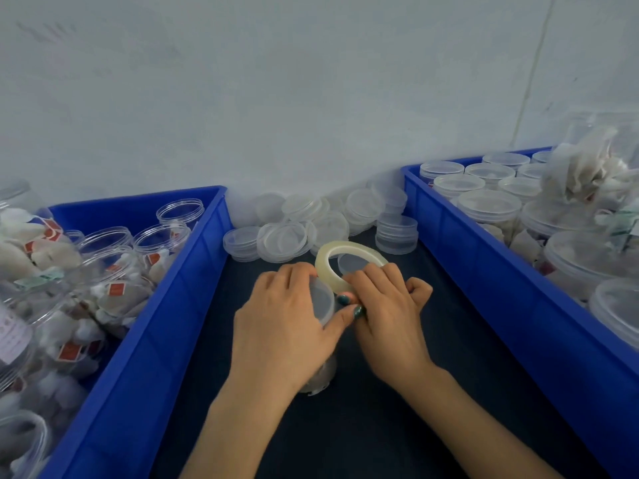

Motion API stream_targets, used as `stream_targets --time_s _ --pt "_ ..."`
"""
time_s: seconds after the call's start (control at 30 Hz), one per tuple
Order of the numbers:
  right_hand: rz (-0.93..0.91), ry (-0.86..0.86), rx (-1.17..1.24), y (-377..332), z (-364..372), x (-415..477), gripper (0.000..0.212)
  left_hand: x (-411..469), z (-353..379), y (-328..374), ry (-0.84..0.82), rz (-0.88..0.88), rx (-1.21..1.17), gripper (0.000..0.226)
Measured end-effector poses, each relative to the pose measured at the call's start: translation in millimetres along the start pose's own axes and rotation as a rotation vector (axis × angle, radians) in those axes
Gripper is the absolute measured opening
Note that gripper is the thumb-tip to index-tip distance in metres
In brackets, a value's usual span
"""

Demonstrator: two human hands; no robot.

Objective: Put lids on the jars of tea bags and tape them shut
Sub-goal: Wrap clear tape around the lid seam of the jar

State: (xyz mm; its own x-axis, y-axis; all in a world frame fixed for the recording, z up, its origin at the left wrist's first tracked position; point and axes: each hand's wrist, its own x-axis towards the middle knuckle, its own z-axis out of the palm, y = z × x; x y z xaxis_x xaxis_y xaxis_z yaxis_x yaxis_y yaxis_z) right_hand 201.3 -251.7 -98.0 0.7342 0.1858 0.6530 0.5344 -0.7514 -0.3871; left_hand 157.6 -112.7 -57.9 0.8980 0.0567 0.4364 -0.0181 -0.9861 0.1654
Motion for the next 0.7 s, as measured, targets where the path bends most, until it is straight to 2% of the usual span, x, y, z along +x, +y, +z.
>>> stream_targets --time_s 0.13,0.23,0.43,0.7 --pt "0.017 -0.017 -0.001 -2.4 0.4 0.9 0.027 -0.2 1.3 -6.2 0.09 0.02 -0.093 0.065" --pt "0.051 -0.021 -0.068 -4.3 3.9 0.8 0.017 3.2 -0.2 -8.9 0.062 0.049 -0.103 0.063" --pt "0.109 -0.011 -0.178 -15.2 7.0 4.8 0.017 8.5 -5.2 -15.3 0.055 0.1 -0.187 0.054" --pt "0.125 0.073 -0.295 -19.2 21.4 13.9 0.009 13.5 -7.3 -10.3 0.035 0.052 -0.19 0.047"
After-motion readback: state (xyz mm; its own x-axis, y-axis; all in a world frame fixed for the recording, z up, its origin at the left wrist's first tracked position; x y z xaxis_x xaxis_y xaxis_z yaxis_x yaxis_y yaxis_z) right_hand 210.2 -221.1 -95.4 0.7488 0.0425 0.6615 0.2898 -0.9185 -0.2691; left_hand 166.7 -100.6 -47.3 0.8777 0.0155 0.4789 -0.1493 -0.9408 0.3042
